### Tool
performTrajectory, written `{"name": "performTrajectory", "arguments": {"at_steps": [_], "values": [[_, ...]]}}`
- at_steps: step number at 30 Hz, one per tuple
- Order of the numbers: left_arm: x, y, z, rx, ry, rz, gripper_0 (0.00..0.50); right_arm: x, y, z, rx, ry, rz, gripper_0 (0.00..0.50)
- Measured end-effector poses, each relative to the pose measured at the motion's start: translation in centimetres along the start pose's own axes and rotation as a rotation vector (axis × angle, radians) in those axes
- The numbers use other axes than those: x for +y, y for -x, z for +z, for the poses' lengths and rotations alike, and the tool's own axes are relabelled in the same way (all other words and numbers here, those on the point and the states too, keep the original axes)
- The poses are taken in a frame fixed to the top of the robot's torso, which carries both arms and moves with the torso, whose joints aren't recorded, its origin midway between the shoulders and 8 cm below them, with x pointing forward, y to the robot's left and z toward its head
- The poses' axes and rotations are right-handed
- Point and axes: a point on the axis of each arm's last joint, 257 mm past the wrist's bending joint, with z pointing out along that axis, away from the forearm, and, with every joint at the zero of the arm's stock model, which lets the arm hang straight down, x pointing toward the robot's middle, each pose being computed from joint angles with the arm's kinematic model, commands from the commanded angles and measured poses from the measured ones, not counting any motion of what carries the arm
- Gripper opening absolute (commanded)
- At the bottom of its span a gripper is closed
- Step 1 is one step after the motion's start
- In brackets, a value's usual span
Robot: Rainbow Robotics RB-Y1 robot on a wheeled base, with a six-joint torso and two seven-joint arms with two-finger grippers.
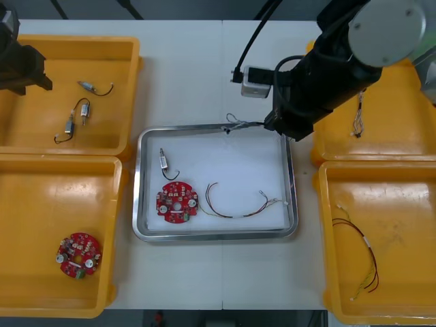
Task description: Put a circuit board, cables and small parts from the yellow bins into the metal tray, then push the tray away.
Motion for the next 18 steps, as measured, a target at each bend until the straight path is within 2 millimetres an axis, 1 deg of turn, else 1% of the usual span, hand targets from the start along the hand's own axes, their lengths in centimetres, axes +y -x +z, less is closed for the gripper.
{"name": "performTrajectory", "arguments": {"at_steps": [4, 9, 13, 18], "values": [[0.8, -0.3, 1.4, 0.004, 0.025, 0.052, 0.500, 0.8, -0.2, 2.6, 0.026, -0.005, -0.039, 0.000], [1.5, -1.0, 2.4, 0.020, 0.063, 0.072, 0.500, 1.3, -1.4, 5.3, 0.086, -0.034, -0.096, 0.000], [1.6, -1.1, 3.0, 0.015, 0.071, 0.082, 0.500, 1.8, -2.4, 7.1, 0.131, -0.051, -0.143, 0.000], [1.7, -0.8, 3.8, -0.002, 0.074, 0.087, 0.500, 2.7, -2.6, 8.8, 0.144, -0.053, -0.185, 0.000]]}}
